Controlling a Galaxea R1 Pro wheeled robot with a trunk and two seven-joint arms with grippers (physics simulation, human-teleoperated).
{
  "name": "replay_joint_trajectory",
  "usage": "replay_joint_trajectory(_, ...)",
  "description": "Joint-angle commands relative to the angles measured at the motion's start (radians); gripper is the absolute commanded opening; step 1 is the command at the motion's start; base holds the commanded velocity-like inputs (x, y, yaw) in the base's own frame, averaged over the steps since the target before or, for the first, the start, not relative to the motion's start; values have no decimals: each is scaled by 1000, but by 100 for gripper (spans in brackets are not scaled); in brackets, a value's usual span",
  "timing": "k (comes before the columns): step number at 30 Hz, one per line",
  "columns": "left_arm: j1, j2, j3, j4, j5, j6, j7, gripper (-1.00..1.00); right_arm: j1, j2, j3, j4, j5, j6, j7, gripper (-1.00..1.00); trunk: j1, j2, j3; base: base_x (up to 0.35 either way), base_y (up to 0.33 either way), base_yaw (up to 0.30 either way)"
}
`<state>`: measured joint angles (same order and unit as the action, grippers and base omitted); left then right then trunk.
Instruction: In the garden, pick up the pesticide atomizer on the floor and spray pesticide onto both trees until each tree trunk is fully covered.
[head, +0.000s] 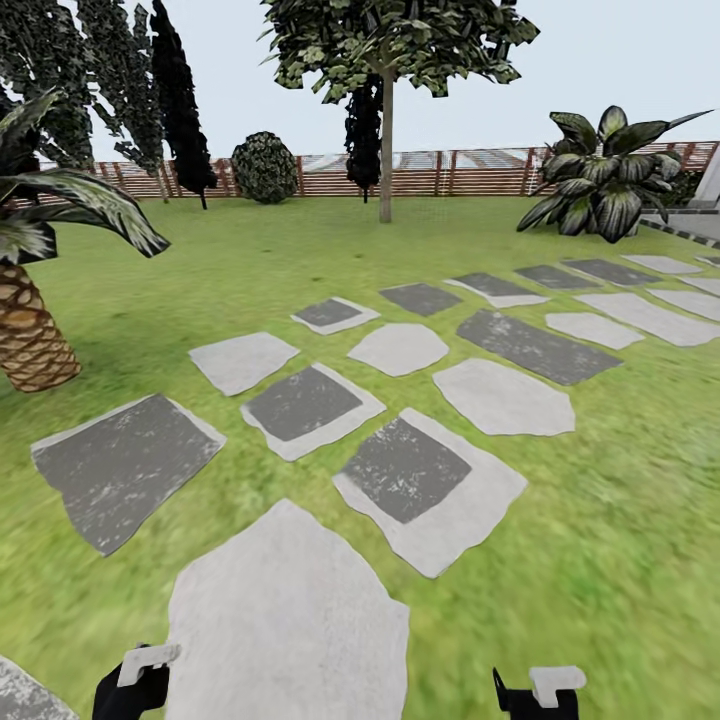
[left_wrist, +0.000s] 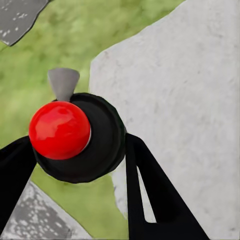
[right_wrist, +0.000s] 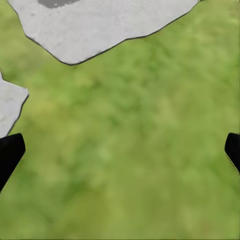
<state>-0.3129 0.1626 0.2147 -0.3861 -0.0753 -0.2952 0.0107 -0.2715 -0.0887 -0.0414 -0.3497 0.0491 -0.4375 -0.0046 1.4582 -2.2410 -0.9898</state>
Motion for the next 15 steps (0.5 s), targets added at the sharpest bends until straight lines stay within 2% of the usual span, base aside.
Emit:
replay_joint_trajectory(1, 0, 0, 0, 0, 0, 0, 0, -100, 0, 0, 0, 0, 0, 0, 0, 100, 0, 0, 0, 339, 0, 0)
replay_joint_trajectory(15, 0, 0, 0, 0, 0, -1, 0, -100, 0, 0, 0, 0, 0, 0, 0, 100, 0, 0, 0, 339, 0, 0)
